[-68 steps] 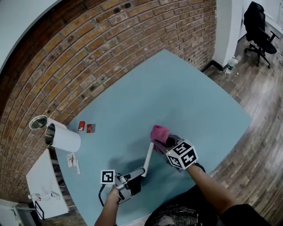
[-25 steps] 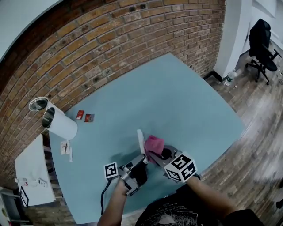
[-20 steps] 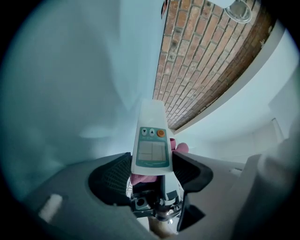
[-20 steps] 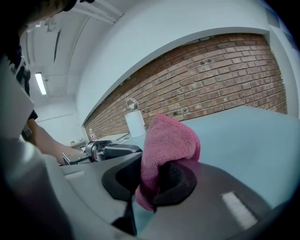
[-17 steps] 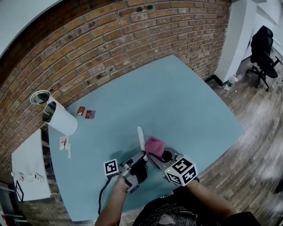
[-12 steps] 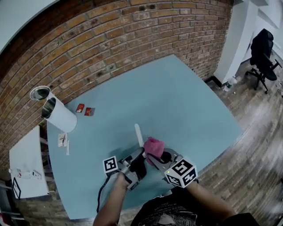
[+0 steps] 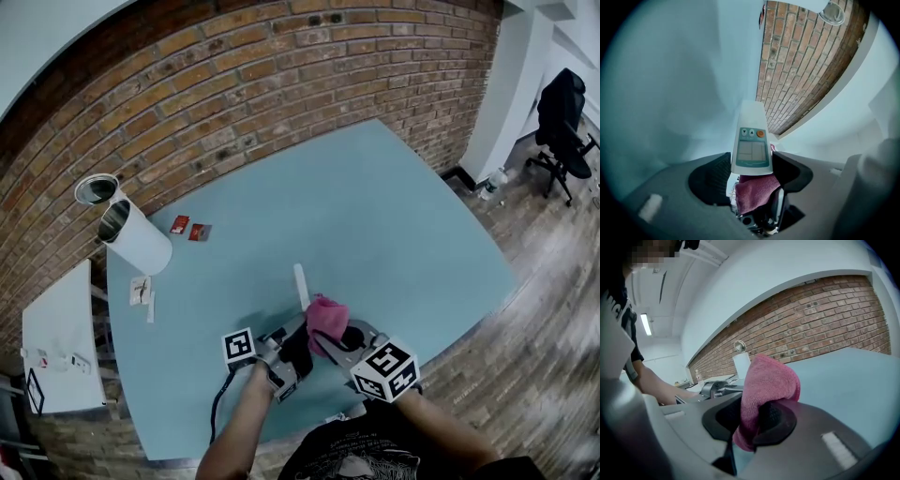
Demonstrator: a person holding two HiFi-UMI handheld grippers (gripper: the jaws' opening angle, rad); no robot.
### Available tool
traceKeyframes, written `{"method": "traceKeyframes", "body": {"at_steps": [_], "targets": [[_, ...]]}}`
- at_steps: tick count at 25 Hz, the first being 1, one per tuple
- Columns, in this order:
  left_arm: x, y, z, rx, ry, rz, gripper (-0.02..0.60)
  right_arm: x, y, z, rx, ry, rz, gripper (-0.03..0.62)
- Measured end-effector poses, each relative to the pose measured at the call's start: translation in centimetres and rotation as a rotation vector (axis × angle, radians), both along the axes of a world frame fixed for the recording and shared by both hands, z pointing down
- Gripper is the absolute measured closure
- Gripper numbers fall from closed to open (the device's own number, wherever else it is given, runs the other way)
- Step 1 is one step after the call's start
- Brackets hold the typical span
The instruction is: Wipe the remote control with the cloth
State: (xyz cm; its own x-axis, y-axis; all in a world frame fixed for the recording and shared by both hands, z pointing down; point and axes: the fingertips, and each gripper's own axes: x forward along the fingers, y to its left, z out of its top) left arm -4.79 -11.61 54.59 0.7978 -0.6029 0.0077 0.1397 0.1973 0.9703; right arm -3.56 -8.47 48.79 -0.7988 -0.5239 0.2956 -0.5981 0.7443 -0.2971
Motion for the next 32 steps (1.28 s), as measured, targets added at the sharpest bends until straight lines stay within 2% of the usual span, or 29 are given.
{"method": "traceKeyframes", "body": {"at_steps": [6, 11, 15, 17, 27, 32], "targets": [[-2.4, 1.3, 0.7, -0.003, -0.138, 0.103, 0.308, 2.0, -2.0, 0.7, -0.050, -0.025, 0.090, 0.530], [-4.7, 1.9, 1.6, 0.083, -0.357, 0.273, 0.308, 2.1, -2.4, 1.6, -0.088, -0.025, 0.103, 0.530], [-6.5, 2.0, 1.6, 0.136, -0.482, 0.394, 0.309, 1.6, -2.0, 2.4, -0.103, -0.009, 0.084, 0.530], [-7.2, 2.3, 1.9, 0.191, -0.588, 0.494, 0.309, 1.4, -1.9, 2.6, -0.108, -0.003, 0.077, 0.530], [-10.7, 3.9, 4.9, 0.509, -1.175, 1.099, 0.305, 0.9, -1.6, 3.1, -0.116, 0.011, 0.073, 0.530], [-11.8, 3.1, 5.3, 0.641, -1.349, 1.262, 0.302, 0.7, -1.1, 3.1, -0.120, 0.019, 0.076, 0.530]]}}
